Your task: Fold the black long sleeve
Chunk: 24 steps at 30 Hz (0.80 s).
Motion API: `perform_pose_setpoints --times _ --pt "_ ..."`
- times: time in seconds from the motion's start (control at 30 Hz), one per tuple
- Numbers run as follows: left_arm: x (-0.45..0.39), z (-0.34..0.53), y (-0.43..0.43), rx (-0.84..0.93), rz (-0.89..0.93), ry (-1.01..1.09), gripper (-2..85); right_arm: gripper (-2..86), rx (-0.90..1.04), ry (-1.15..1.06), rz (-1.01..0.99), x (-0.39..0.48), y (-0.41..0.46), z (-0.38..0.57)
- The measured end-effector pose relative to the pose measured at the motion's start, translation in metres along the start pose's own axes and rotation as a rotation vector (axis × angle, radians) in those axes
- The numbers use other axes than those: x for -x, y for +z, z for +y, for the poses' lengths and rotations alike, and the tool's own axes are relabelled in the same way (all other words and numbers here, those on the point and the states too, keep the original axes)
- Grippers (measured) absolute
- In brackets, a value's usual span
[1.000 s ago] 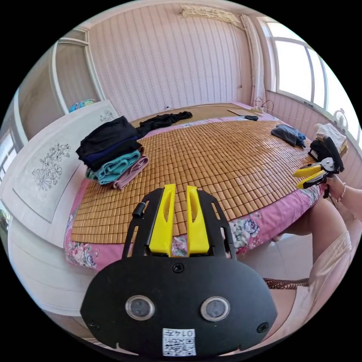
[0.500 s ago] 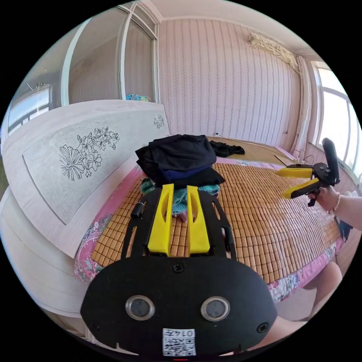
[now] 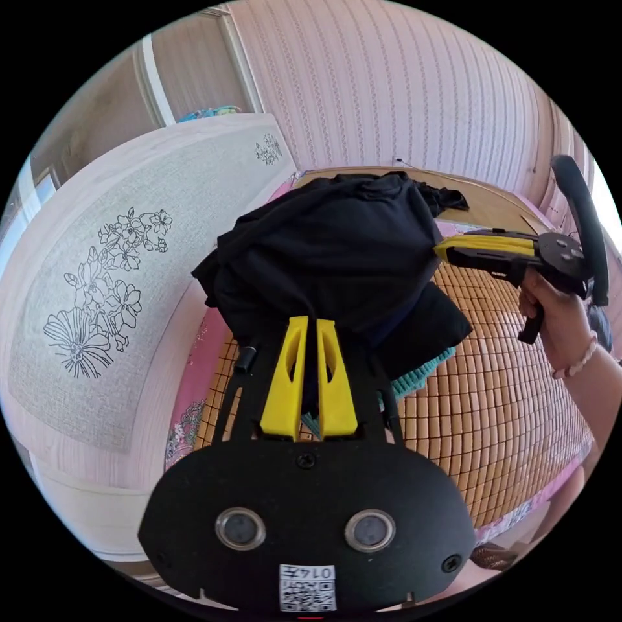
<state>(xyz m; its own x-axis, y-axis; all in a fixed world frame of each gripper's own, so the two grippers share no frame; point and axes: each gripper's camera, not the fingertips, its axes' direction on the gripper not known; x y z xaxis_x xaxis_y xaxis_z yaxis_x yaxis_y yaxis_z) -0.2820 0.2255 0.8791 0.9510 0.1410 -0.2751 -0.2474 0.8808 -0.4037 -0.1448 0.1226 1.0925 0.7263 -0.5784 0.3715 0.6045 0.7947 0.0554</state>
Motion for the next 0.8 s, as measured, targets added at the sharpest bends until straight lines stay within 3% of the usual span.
perform_pose_setpoints --times 0.07,0.2,0.37,0.5,0.57,0.67,0.8 --pt "0.002 -0.003 -0.026 -0.091 0.019 0.014 0.7 -0.5 -0.131 -0.096 0.04 0.006 -0.033 0.009" --pt "0.001 -0.006 -0.074 -0.209 0.147 0.024 -0.4 -0.9 -0.141 -0.061 -0.032 -0.013 -0.078 0.021" --pt "-0.066 0.001 -0.172 -0.383 0.254 0.26 -0.9 -0.9 -0.165 0.005 -0.245 -0.031 -0.161 0.083" --pt "-0.147 0.067 -0.182 -0.338 0.499 0.404 -0.9 -0.6 -0.105 -0.001 -0.386 -0.027 -0.204 0.179" --pt "-0.202 0.132 -0.141 -0.137 0.719 0.389 -0.7 -0.1 -0.003 0.021 -0.39 -0.014 -0.204 0.26" --pt "-0.235 0.211 -0.101 0.045 0.716 0.31 -0.5 2.1 0.186 -0.009 -0.295 0.012 -0.187 0.347" --pt "-0.198 0.264 -0.112 0.028 0.687 0.156 -0.1 9.9 0.25 0.003 -0.279 0.037 -0.182 0.403"
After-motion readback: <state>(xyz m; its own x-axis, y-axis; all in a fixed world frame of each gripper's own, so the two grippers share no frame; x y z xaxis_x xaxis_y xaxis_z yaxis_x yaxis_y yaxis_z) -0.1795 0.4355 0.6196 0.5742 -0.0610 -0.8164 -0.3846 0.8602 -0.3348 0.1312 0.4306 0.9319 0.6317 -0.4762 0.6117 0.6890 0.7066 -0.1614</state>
